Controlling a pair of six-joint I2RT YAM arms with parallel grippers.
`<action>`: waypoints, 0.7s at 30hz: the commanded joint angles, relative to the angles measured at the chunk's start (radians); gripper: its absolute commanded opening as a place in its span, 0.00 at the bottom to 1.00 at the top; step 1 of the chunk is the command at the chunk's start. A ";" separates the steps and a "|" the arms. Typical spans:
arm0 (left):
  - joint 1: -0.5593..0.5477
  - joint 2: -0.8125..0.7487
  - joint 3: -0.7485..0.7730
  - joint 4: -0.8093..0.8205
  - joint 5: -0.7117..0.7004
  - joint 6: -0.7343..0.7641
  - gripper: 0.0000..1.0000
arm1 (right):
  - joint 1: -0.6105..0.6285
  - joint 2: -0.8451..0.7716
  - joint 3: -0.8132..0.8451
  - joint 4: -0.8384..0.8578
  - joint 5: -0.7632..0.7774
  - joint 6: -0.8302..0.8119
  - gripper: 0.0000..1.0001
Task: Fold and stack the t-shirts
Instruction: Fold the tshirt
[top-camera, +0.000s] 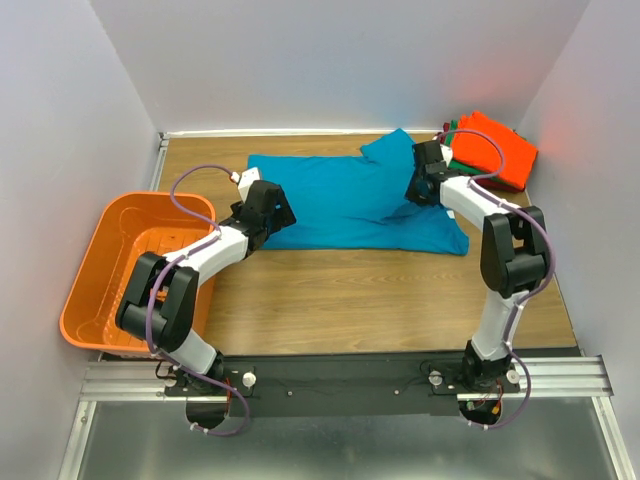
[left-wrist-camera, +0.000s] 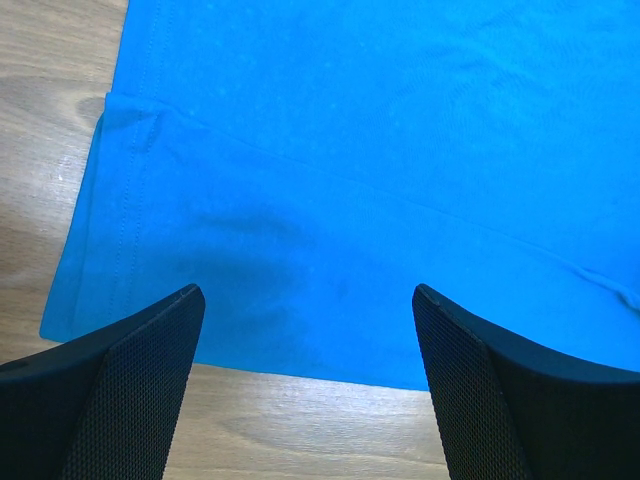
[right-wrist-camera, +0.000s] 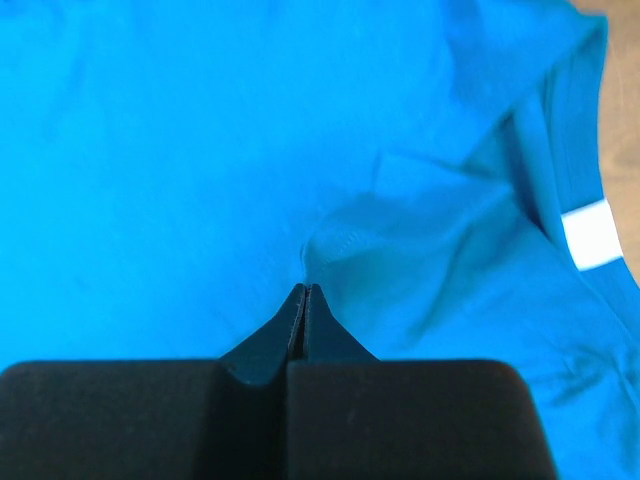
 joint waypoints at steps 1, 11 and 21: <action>-0.003 0.011 0.030 -0.012 -0.009 0.021 0.91 | 0.006 0.062 0.065 -0.009 0.067 0.031 0.01; -0.003 0.028 0.037 -0.014 -0.005 0.030 0.92 | 0.006 0.141 0.136 0.046 0.064 0.043 0.01; -0.003 0.054 0.033 0.005 0.009 0.022 0.92 | 0.023 0.138 0.068 0.129 0.036 0.018 0.01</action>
